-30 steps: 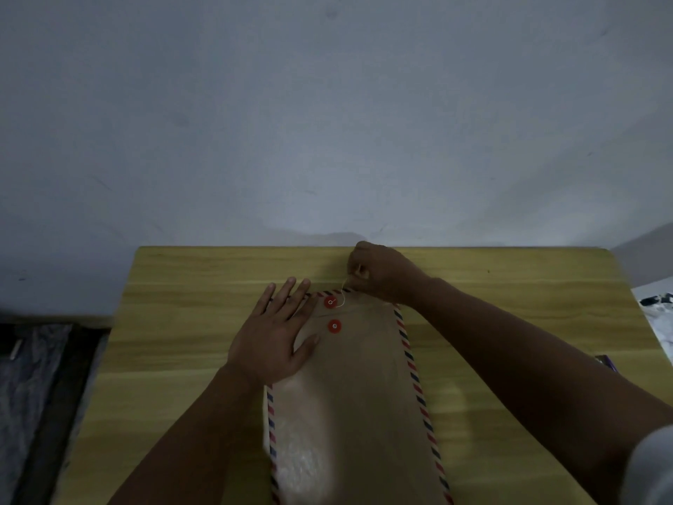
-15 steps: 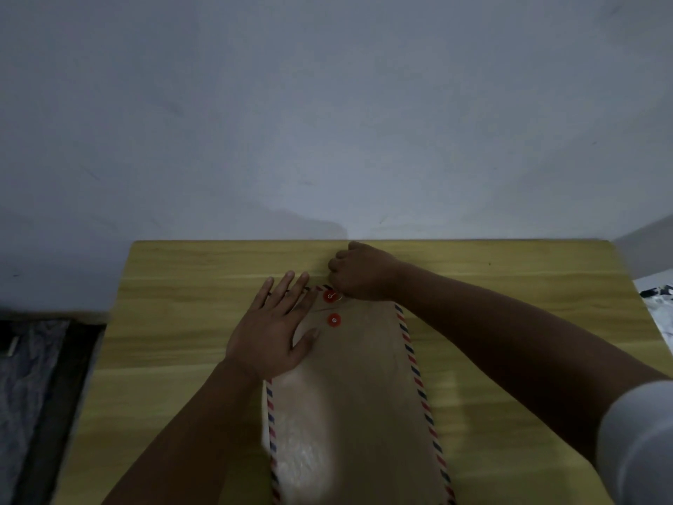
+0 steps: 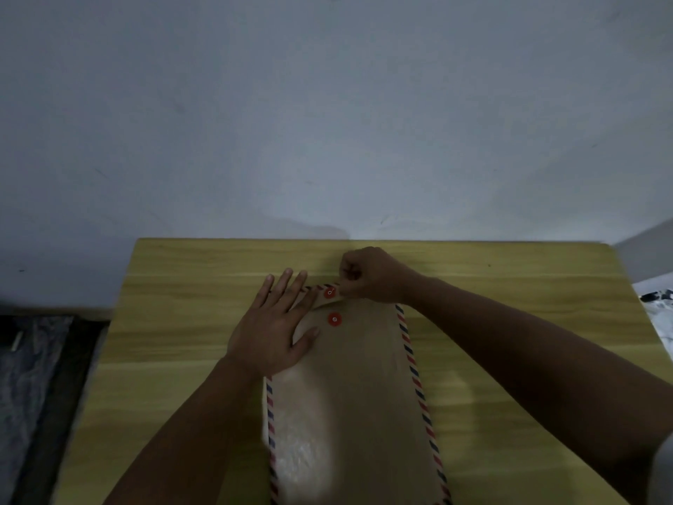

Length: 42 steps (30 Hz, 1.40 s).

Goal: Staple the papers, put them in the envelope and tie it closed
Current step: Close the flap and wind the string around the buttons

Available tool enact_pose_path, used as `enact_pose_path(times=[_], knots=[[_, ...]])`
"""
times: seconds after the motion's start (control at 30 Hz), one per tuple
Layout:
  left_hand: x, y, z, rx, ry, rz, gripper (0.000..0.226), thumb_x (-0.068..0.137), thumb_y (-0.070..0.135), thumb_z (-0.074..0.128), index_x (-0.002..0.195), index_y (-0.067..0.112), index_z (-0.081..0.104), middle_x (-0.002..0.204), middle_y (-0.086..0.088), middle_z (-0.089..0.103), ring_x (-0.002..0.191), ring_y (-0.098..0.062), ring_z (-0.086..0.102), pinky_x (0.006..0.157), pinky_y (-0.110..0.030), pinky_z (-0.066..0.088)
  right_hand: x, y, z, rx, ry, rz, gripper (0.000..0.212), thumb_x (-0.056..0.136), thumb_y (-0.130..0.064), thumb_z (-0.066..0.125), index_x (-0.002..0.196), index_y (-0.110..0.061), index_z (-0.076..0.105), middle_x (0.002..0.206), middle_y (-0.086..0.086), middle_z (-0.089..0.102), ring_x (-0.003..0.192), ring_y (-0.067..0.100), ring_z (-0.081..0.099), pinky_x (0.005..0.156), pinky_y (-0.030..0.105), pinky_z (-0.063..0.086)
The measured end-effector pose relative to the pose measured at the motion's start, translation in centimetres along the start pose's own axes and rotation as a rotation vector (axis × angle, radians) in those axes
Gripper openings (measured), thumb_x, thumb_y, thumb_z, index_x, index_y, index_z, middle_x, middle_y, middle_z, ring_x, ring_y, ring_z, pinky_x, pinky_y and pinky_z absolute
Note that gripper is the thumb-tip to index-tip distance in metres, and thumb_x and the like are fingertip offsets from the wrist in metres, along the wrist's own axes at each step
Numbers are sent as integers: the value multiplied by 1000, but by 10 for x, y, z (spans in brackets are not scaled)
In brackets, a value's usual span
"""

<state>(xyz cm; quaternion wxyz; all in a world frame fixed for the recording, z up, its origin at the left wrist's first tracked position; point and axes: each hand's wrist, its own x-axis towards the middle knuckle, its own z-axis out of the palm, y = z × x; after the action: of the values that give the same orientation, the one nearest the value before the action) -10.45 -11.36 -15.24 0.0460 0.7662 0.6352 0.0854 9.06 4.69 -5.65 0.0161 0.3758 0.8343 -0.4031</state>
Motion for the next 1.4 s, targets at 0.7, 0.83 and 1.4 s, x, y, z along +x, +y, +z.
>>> enact_pose_path(times=[0.7, 0.83, 1.4], knots=[[0, 0, -1, 5, -9, -1, 71, 102, 60, 35, 161, 21, 30, 171, -9, 18, 160, -28, 5, 128, -54, 15, -59, 22, -14, 135, 520, -159, 11, 88, -23, 73, 83, -13, 70, 114, -5, 70, 113, 14, 63, 97, 48, 48], [0, 0, -1, 2, -7, 2, 72, 102, 60, 37, 162, 21, 29, 171, -9, 19, 160, -28, 6, 127, -54, 15, -55, -3, -5, 726, 274, 42, 12, 94, 1, 60, 83, 6, 60, 93, 18, 75, 92, 29, 72, 82, 38, 55], [0, -1, 0, -4, -20, -6, 73, 102, 63, 29, 161, 22, 30, 172, -7, 14, 161, -26, 2, 128, -53, 12, -57, 4, 54, -348, 138, 161, 27, 103, -24, 50, 120, -17, 70, 110, 5, 73, 92, 18, 68, 87, 31, 55]])
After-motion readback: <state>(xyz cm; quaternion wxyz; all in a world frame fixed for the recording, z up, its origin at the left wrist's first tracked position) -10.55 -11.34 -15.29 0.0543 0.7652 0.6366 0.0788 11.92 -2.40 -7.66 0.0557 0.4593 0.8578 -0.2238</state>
